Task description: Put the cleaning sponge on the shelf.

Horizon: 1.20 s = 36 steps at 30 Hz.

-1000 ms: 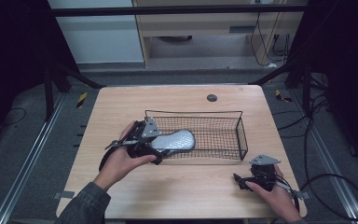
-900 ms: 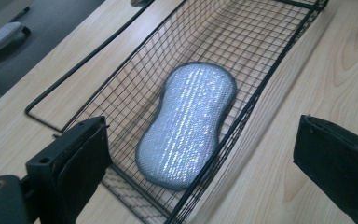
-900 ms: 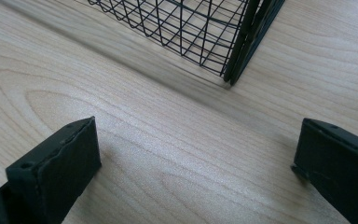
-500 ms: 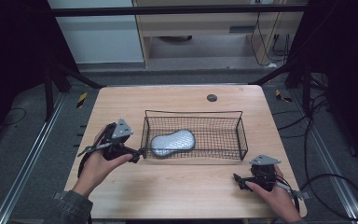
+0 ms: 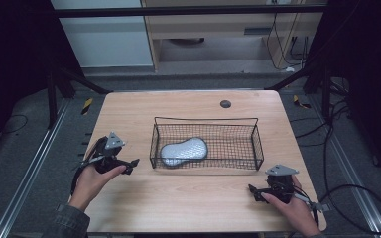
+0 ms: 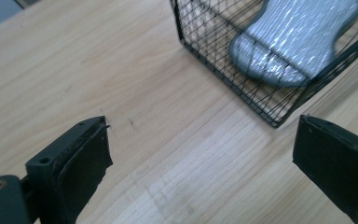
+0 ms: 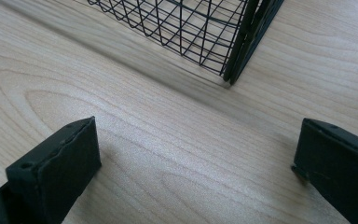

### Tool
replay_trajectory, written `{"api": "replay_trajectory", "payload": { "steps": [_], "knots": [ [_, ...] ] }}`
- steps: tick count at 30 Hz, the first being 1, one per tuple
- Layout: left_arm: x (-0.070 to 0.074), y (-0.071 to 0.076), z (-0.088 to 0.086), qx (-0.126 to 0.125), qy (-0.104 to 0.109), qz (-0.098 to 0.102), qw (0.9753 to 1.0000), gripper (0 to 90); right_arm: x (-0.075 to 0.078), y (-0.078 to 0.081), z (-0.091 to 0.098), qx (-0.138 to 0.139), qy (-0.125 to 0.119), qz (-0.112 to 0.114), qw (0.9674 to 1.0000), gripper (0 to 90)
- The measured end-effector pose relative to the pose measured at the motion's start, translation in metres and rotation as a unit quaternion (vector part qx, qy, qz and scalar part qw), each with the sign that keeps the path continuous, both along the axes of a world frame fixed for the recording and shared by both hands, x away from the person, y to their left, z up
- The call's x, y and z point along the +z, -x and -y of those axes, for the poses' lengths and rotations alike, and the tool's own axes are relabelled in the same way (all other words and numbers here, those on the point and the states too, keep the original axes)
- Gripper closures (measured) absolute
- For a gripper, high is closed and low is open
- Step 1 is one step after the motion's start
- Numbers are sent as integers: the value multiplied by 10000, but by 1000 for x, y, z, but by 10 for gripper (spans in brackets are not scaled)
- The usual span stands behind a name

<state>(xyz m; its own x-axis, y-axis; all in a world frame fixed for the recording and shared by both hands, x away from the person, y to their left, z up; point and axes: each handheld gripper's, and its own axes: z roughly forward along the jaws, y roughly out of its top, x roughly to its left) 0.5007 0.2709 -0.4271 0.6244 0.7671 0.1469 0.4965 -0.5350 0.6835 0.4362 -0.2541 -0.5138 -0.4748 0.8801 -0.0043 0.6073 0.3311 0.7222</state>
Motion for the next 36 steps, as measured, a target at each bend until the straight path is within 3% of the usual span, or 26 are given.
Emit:
{"api": "replay_trajectory", "payload": {
  "steps": [16,18,25,30,36],
  "knots": [
    [-48,-17,-17,391,-83,-560,9976,31,0,0,0,-3,8,-1,10000,4],
    [-53,-20,-17,440,-145,-567,9973,31,0,0,0,-4,7,-2,10000,4],
    [-66,-29,-18,642,-28,-601,9961,33,0,0,0,-3,7,-2,10000,4],
    [-73,-32,-22,726,331,-580,9951,28,0,0,0,-1,2,2,10000,4],
    [-78,-33,-26,700,499,-355,9957,0,0,0,0,-4,6,-2,10000,4]
  ]
}}
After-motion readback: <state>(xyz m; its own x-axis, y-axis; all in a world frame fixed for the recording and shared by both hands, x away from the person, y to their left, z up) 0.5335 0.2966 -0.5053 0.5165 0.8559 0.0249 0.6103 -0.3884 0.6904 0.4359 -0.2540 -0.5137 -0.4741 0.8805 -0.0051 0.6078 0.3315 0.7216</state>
